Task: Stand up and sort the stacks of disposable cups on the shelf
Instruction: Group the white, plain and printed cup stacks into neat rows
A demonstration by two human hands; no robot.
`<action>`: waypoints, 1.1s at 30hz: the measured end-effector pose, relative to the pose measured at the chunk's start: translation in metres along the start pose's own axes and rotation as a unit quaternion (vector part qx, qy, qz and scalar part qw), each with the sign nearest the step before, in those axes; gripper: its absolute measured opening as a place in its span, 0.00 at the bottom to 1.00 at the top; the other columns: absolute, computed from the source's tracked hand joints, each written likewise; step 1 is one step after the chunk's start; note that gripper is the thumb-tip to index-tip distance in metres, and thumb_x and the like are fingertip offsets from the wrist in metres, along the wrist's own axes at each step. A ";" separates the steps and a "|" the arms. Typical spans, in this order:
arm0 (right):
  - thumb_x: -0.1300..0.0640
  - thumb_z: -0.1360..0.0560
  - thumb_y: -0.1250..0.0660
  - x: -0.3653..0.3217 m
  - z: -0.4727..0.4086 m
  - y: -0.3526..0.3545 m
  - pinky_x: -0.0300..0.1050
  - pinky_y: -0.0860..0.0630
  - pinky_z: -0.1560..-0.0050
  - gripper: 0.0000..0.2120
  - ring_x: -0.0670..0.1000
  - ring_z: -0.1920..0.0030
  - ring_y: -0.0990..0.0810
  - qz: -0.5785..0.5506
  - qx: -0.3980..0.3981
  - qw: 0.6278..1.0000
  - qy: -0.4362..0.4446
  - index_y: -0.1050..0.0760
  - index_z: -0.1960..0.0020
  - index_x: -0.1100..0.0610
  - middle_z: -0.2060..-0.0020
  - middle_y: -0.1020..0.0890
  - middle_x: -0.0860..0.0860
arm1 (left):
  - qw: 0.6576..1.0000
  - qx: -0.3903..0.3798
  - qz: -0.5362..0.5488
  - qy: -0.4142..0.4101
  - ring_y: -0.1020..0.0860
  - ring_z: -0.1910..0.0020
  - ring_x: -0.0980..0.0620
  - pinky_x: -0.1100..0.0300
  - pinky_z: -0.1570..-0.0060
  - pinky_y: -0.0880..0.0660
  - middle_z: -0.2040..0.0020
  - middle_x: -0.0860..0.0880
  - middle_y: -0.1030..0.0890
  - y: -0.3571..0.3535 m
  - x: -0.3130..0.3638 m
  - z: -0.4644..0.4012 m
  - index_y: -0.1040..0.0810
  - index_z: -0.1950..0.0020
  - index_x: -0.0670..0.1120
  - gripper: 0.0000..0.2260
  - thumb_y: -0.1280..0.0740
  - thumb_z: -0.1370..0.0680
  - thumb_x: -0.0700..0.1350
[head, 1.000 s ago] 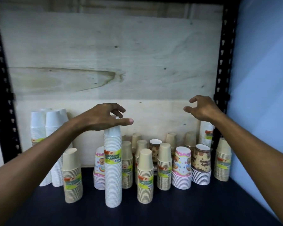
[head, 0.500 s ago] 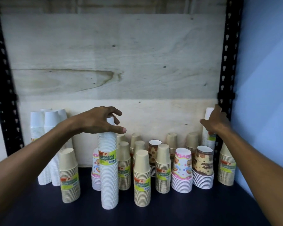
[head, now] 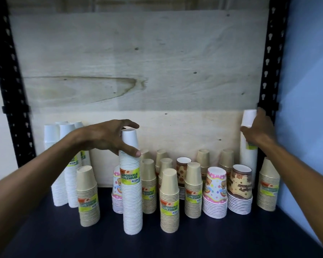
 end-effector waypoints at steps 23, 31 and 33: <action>0.48 0.28 0.28 -0.242 0.078 0.049 0.49 0.34 0.32 0.37 0.64 0.34 0.30 -0.136 0.015 0.963 0.233 0.40 0.22 0.46 0.34 0.31 0.61 | 0.952 0.265 0.112 -0.107 0.16 0.55 0.48 0.55 0.61 0.18 0.45 0.48 0.20 0.121 0.003 0.066 0.26 0.41 0.49 0.32 0.20 0.40 0.56; 0.41 0.35 0.28 -0.287 0.108 0.060 0.59 0.21 0.44 0.38 0.57 0.43 0.20 -0.235 -0.011 0.938 0.254 0.35 0.27 0.45 0.38 0.22 0.53 | 0.933 0.312 0.120 -0.136 0.17 0.50 0.50 0.54 0.57 0.17 0.45 0.47 0.18 0.136 0.014 0.074 0.24 0.38 0.49 0.31 0.23 0.37 0.59; 0.44 0.31 0.27 -0.307 0.120 0.050 0.56 0.22 0.42 0.36 0.55 0.43 0.20 -0.237 -0.025 0.934 0.265 0.35 0.26 0.49 0.38 0.21 0.52 | 0.931 0.324 0.113 -0.129 0.17 0.50 0.51 0.56 0.57 0.18 0.46 0.47 0.18 0.146 0.003 0.084 0.23 0.38 0.49 0.30 0.23 0.36 0.59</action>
Point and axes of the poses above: each hand's wrist, its own z-axis away from the middle knuckle, its own y-axis out of the back of the hand, x = y × z, the point moved 4 cm from there along -z, towards the middle knuckle
